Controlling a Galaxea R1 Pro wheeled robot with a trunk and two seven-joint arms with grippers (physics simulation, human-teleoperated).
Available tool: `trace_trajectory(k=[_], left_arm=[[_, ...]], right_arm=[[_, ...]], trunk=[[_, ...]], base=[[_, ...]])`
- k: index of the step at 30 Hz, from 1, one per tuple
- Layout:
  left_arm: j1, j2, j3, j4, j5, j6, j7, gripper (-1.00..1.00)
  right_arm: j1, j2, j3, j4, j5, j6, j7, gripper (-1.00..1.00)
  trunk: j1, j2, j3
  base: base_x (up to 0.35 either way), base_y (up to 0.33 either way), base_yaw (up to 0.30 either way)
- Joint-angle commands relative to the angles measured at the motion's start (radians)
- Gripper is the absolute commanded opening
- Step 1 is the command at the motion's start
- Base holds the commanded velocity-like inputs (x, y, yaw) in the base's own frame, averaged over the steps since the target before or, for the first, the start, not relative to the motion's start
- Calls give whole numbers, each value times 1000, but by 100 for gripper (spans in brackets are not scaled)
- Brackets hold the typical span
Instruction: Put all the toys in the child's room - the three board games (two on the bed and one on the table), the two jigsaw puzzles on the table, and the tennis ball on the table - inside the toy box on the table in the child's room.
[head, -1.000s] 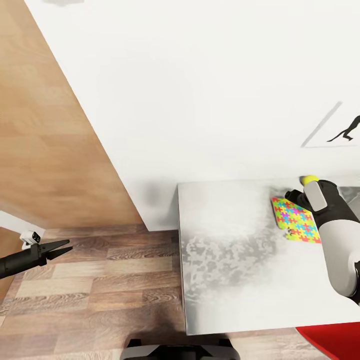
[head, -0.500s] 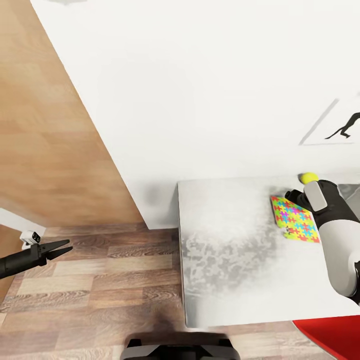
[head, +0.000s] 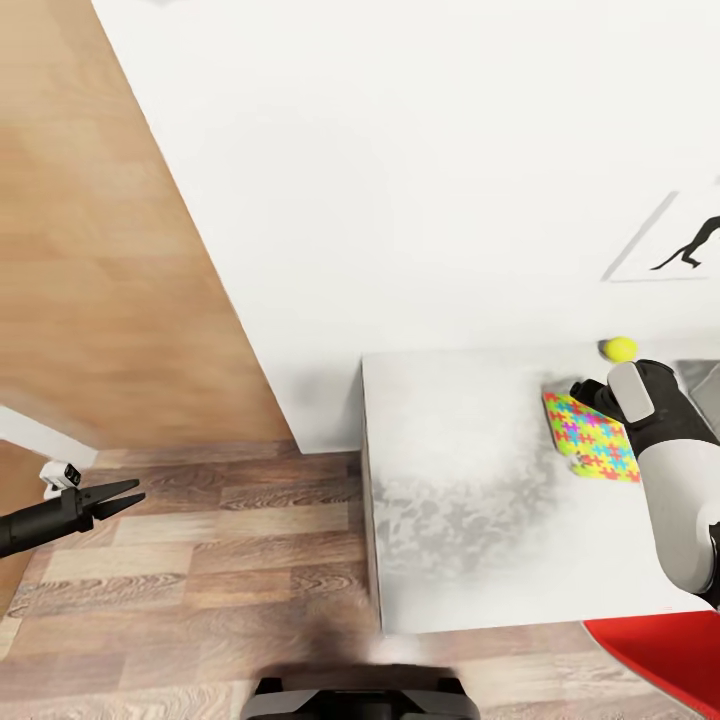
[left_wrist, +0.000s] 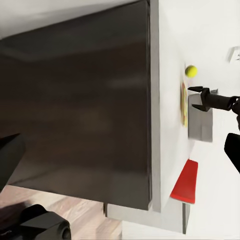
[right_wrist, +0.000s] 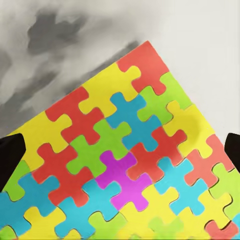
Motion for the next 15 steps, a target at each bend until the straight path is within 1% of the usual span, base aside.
trace_trajectory(k=[1, 15], left_arm=[[-1, 0, -1, 0, 0, 11, -4, 100], [-1, 0, 0, 0, 0, 11, -4, 100]], right_arm=[[0, 0, 0, 0, -21, 2, -9, 100], [0, -1, 0, -2, -20, 3, -7, 100]], trunk=[[0, -1, -2], [0, -1, -2]], base=[[-114, 155, 0], [-130, 205, 0]])
